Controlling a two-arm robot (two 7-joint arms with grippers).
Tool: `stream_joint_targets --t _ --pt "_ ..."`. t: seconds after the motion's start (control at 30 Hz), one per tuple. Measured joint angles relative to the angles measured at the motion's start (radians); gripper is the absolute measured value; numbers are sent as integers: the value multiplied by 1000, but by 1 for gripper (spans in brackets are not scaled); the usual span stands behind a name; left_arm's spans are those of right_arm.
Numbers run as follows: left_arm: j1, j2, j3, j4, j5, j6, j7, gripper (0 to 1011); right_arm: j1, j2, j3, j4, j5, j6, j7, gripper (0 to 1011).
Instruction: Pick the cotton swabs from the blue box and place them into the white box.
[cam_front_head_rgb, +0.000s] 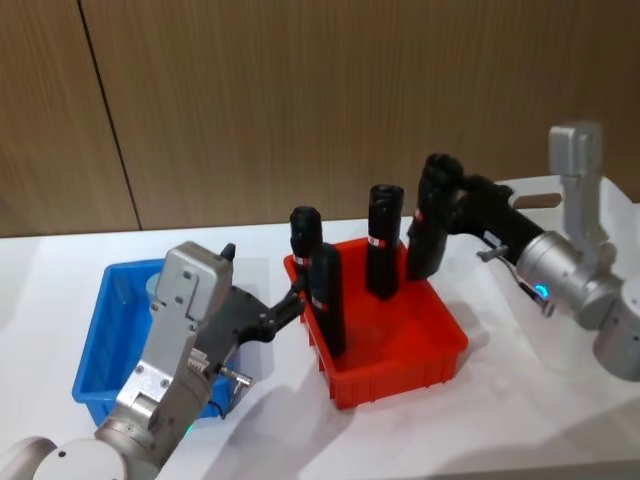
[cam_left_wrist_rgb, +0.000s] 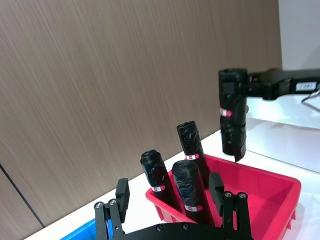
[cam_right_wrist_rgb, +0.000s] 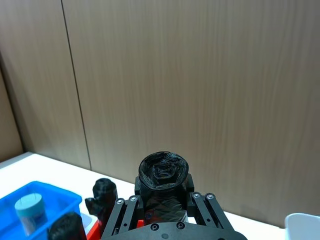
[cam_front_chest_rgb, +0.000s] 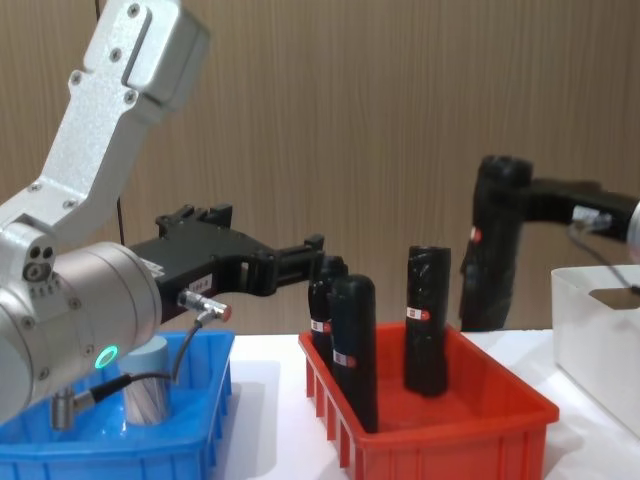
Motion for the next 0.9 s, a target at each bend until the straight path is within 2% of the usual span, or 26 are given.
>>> stream_joint_targets --t 0.3,0.43,0.67,0.9 --pt "0 0 0 0 0 0 0 1004 -101 38 18 -241 16 92 -94 425" --pt "0 0 0 0 0 0 0 1004 -129 50 25 -309 16 115 -129 425" --pt "0 0 0 0 0 0 0 1004 -162 70 38 -394 -2 149 -199 425" --pt "0 0 0 0 0 0 0 1004 -173 88 55 -423 -33 174 -261 425"
